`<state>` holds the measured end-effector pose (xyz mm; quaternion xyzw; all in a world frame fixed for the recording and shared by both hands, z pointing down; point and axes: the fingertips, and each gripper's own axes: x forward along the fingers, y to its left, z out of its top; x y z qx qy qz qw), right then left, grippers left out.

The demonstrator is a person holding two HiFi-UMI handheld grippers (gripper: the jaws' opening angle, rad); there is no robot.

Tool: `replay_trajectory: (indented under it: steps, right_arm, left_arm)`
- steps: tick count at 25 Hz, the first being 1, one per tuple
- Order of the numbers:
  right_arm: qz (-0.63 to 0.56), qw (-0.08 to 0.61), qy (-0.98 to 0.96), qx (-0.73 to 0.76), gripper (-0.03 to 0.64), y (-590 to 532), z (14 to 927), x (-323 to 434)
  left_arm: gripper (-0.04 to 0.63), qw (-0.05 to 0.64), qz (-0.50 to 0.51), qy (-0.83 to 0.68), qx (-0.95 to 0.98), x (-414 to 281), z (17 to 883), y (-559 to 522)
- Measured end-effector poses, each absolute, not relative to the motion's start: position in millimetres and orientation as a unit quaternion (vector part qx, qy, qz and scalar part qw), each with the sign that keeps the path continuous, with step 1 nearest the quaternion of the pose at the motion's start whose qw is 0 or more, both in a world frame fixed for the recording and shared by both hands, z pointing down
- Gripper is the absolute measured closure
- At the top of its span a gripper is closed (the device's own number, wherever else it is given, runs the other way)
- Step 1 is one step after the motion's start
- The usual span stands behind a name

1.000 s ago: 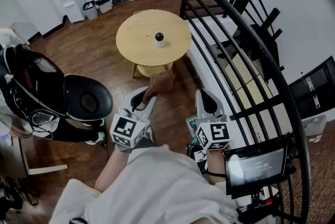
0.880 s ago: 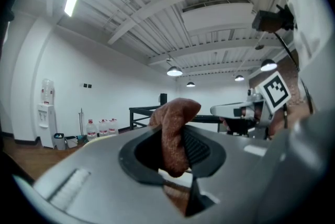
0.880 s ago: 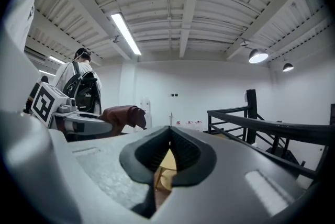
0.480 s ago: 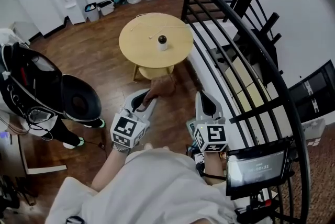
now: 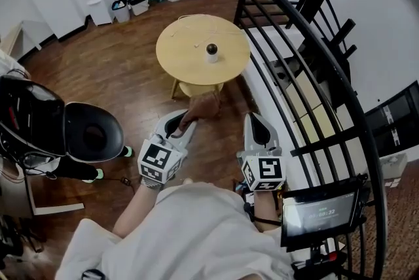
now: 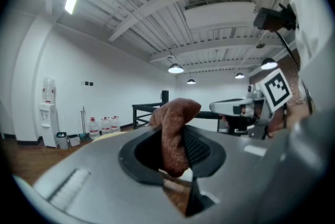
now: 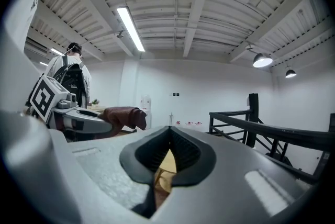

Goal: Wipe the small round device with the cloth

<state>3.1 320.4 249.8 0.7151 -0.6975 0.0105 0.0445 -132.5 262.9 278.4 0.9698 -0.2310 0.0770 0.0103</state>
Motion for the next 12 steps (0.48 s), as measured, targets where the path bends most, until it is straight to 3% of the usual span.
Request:
replay_trajectory:
  steps: [12]
  right_arm:
    - [0.024, 0.044, -0.703, 0.709, 0.615, 318.3, 258.9, -13.3]
  left_arm:
    - [0.505, 0.033, 0.072, -0.233, 0.969, -136.5, 290.4, 262.5]
